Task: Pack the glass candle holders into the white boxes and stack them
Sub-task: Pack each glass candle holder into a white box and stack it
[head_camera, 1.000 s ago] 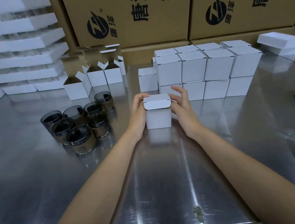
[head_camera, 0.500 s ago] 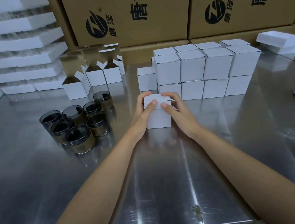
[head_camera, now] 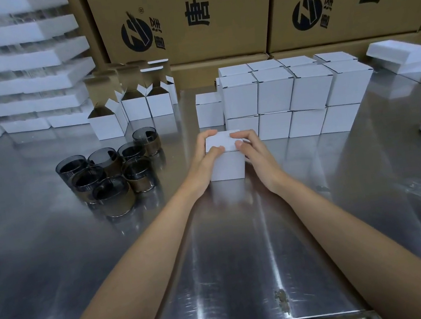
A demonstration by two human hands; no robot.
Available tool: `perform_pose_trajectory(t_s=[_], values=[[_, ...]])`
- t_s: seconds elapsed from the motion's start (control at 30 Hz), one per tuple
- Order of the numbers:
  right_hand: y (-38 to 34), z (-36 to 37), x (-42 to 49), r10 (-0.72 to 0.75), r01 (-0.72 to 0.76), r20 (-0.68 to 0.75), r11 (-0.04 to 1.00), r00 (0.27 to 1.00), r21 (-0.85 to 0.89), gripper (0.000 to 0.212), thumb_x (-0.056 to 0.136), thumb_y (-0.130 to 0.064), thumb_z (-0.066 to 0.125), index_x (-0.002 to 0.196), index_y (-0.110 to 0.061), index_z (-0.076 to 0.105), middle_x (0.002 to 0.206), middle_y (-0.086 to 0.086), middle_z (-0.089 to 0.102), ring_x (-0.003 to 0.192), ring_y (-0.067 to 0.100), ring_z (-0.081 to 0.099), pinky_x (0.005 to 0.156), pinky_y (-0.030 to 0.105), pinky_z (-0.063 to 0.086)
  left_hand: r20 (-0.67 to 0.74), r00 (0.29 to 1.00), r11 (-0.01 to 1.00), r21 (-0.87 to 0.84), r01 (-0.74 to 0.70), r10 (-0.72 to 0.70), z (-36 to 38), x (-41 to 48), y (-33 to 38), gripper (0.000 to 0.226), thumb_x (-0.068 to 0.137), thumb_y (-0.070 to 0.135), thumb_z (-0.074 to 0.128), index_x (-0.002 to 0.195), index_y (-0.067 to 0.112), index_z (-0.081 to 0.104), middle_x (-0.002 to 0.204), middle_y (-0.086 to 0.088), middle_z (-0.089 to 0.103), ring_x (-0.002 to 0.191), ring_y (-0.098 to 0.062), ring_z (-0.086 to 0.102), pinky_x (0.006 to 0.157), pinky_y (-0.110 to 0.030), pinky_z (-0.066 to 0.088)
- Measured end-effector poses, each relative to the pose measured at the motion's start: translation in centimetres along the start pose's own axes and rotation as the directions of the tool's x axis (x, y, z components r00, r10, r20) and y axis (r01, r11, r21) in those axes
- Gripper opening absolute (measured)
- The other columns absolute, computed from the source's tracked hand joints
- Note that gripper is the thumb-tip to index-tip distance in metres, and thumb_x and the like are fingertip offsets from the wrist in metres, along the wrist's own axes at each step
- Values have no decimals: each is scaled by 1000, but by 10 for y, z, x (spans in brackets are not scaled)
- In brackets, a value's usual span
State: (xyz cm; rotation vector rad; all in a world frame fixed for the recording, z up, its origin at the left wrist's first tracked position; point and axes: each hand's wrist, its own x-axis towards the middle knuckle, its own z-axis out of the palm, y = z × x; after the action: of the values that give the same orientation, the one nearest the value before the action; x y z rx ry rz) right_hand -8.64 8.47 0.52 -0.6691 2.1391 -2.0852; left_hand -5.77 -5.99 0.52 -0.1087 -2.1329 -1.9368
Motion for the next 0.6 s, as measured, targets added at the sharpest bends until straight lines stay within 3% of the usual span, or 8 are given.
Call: perform_pose_trajectory(t_s=[0.07, 0.17, 0.27, 0.37, 0.5, 0.6], values=[[0, 1, 1, 7, -8, -23, 1000, 1000, -27, 13, 100, -15, 48, 109, -23, 54, 135, 11, 49, 123, 19, 49, 101, 26, 39, 1, 1000, 1000, -16, 20, -20, 2, 0, 2, 50, 76, 29, 49, 125, 20, 45, 119, 10, 49, 106, -3, 46, 82, -6, 37], [-3, 8, 2, -6, 2, -73, 999, 997, -46, 20, 97, -7, 45, 109, -21, 54, 133, 10, 46, 117, 17, 48, 94, 19, 39, -35, 998, 998, -42, 44, -46, 6, -1, 8, 59, 71, 25, 48, 130, 17, 47, 133, -3, 48, 116, -12, 46, 91, -14, 38], [-5, 13, 3, 0, -4, -111, 999, 994, -32, 24, 94, -1, 44, 107, -18, 55, 132, 12, 45, 117, 23, 47, 101, 28, 40, -64, 996, 996, -71, 60, -65, 9, -1, 13, 59, 73, 20, 47, 132, 17, 48, 139, -7, 45, 127, -19, 44, 98, -22, 38], [-5, 10, 2, 18, -17, -104, 1000, 994, 9, 22, 96, -2, 46, 108, -18, 53, 134, 15, 48, 123, 26, 46, 106, 35, 38, -67, 996, 997, -58, 59, -63, 9, -2, 12, 48, 89, 5, 46, 136, 16, 46, 142, -8, 43, 129, -20, 42, 98, -21, 38], [-2, 8, -2, -10, 11, -91, 1000, 996, 6, 20, 98, -8, 49, 114, -20, 49, 132, 9, 51, 127, 21, 46, 102, 25, 39, -35, 996, 997, -16, 81, -81, 4, 0, 11, 58, 75, 23, 48, 133, 20, 48, 137, -2, 46, 122, -15, 45, 99, -23, 38], [0, 11, -3, -85, 74, -139, 994, 987, -80, 20, 98, -12, 53, 116, -20, 50, 136, 3, 42, 128, 14, 45, 99, 20, 41, -81, 995, 998, 2, 64, -64, 3, 1, 10, 57, 74, 22, 49, 131, 17, 50, 133, -4, 48, 120, -17, 46, 97, -23, 39]])
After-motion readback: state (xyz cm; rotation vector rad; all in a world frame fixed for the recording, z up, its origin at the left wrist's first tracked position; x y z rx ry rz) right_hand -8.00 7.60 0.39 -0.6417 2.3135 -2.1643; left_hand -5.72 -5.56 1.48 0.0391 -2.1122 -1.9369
